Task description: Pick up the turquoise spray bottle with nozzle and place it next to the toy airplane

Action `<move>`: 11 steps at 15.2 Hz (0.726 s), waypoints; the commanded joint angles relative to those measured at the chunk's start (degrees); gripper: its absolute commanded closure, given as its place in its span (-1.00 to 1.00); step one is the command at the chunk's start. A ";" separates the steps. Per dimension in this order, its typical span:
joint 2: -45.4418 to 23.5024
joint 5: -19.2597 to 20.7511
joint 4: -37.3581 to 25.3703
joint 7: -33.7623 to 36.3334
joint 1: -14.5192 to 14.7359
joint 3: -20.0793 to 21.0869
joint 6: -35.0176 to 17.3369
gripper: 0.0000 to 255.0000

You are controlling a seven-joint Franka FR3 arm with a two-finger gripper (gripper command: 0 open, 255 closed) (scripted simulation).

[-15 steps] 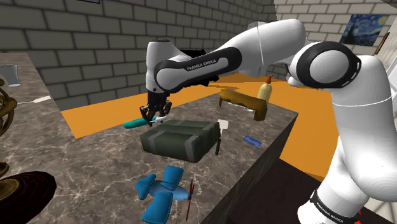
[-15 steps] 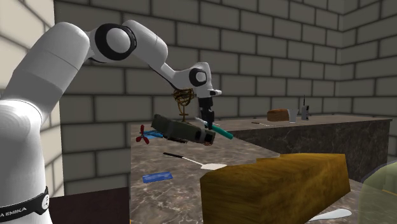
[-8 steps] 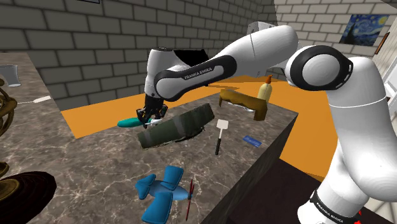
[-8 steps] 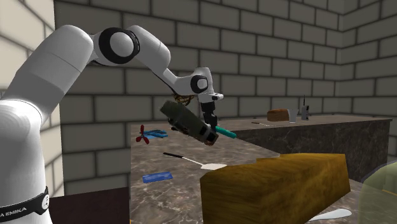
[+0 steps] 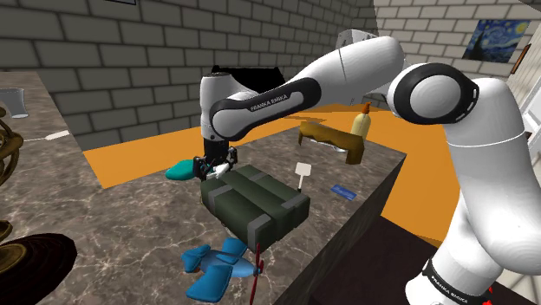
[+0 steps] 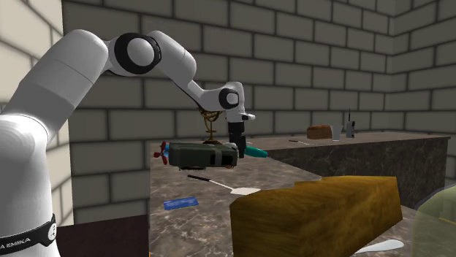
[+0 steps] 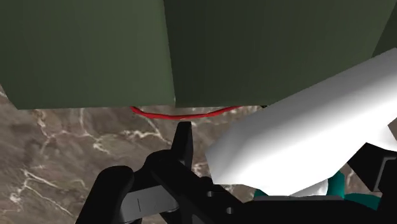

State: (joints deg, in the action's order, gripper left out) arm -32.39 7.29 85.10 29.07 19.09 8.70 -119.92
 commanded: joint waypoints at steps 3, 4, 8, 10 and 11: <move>1.20 -0.15 -0.79 0.48 0.48 0.23 2.62 -1.00; 1.90 -0.30 -1.63 0.38 0.49 0.32 4.16 -1.00; 2.40 -0.41 -2.37 0.31 0.50 0.38 5.40 -1.00; 2.40 -0.41 -2.37 0.31 0.50 0.38 5.40 -1.00; 2.40 -0.41 -2.37 0.31 0.50 0.38 5.40 -1.00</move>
State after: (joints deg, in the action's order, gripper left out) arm -29.98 6.89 82.74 29.38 19.59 9.08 -114.55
